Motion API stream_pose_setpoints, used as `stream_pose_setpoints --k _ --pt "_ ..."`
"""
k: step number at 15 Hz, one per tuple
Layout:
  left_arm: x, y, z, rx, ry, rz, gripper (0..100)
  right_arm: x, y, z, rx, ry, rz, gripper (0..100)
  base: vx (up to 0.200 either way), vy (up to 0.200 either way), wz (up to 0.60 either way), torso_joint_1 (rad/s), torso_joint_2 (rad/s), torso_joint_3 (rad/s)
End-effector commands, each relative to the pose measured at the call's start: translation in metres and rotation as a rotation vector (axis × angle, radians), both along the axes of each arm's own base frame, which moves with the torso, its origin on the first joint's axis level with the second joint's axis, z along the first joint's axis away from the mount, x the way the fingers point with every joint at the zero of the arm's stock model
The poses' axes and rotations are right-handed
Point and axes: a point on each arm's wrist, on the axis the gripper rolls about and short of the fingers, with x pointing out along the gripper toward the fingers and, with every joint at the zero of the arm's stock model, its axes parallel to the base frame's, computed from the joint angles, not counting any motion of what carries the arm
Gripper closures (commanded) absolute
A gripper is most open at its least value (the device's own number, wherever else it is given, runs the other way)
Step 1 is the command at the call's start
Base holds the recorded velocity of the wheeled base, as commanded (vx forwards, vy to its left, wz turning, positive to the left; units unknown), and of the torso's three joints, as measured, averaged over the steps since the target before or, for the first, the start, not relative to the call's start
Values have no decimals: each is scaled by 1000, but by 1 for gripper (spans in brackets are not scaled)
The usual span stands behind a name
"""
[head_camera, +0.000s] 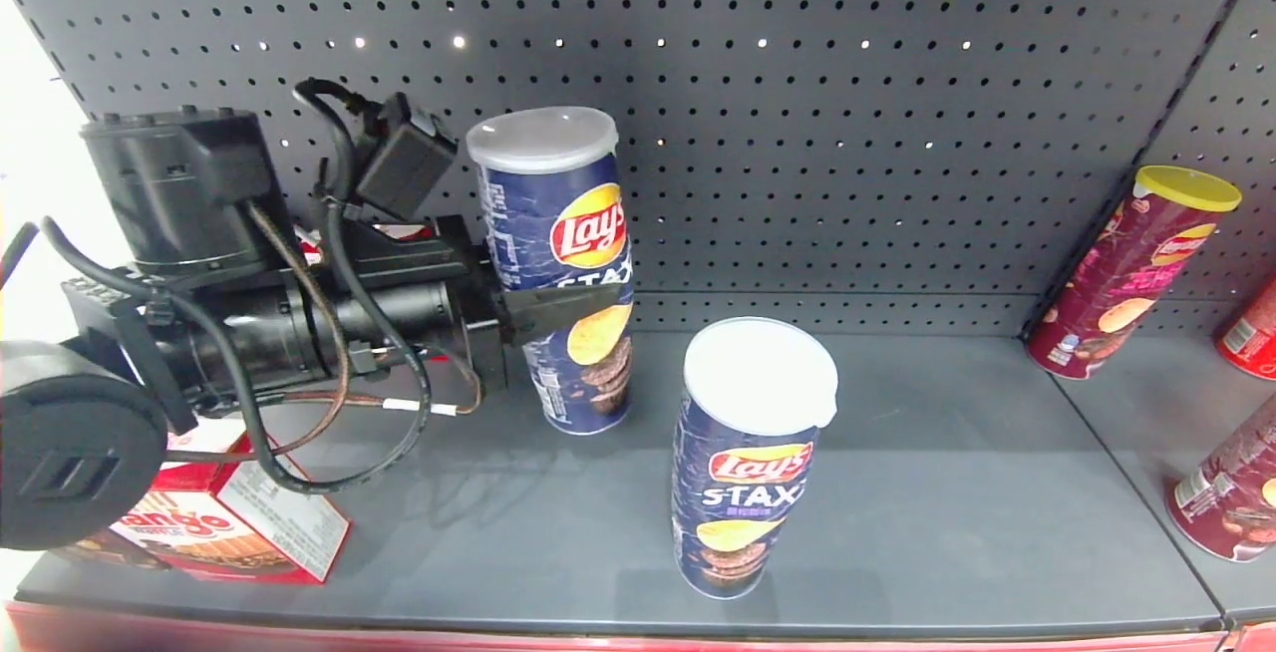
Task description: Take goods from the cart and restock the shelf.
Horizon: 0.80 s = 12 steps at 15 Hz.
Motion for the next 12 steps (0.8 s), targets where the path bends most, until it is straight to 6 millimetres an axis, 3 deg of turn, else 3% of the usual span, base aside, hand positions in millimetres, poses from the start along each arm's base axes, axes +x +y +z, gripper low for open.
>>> stream_pose_setpoints --k 1,6,12 --pt "23 -12 -12 24 16 26 100 0 0 0 -2 4 1 0 0 0 0 0 0 0" --pt "60 -27 -7 7 -22 30 100 0 0 0 -2 4 1 0 0 0 0 0 0 0" --pt "78 -45 -23 15 -1 5 100 0 0 0 -1 4 1 0 0 0 0 0 0 0"
